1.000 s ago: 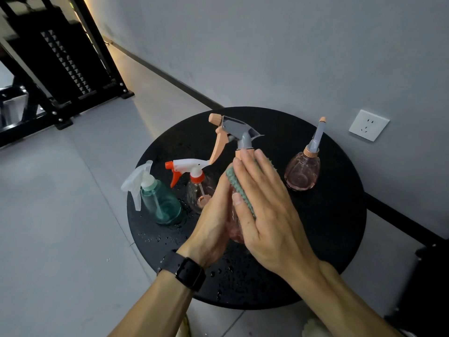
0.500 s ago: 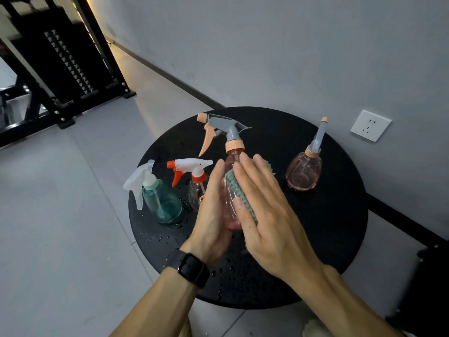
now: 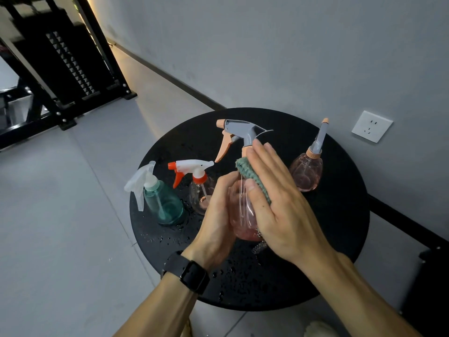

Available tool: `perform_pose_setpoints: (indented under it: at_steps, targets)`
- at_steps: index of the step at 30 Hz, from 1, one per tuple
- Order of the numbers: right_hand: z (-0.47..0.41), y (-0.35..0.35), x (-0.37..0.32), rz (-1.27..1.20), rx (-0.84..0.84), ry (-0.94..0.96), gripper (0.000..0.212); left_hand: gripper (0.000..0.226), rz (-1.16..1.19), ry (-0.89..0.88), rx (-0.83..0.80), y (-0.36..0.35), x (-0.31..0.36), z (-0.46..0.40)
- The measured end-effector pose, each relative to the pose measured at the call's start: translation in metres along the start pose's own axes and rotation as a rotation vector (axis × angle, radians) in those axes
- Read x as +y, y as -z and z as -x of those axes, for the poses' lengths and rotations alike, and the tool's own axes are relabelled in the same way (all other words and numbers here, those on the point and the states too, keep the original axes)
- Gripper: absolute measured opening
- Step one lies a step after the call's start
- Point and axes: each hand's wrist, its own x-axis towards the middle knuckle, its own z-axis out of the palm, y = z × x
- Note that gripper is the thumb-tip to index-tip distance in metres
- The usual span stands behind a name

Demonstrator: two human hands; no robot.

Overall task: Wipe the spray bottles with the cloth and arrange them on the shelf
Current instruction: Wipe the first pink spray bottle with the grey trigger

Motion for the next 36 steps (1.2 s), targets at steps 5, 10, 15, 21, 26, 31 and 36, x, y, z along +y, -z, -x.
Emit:
perform_pose_setpoints:
  at_steps: [5,10,15,21,26,31,36]
  targets:
    - [0.001,-0.003,-0.004,0.034,-0.013,0.018,0.054,0.050,-0.001,-0.023,-0.006,-0.002,0.000,0.001]
    - [0.009,-0.012,-0.008,0.068,0.038,0.067,0.052,0.045,0.107,-0.072,0.015,0.001,0.001,-0.001]
    - [0.013,-0.017,-0.010,0.090,0.049,0.121,0.050,0.049,0.271,-0.075,0.013,0.005,0.004,-0.005]
    - [0.008,-0.011,-0.009,0.097,0.058,0.119,0.050,0.045,0.156,-0.075,0.027,0.003,0.002,-0.003]
    - [0.002,-0.004,-0.007,0.022,0.063,0.070,0.050,0.051,0.009,-0.026,-0.021,-0.001,0.007,0.000]
    - [0.000,-0.001,-0.010,-0.063,0.030,0.038,0.052,0.044,0.085,-0.068,-0.009,0.002,0.004,0.000]
    - [0.004,-0.006,-0.015,-0.141,0.044,0.043,0.053,0.046,0.282,-0.092,-0.022,0.008,0.005,-0.002]
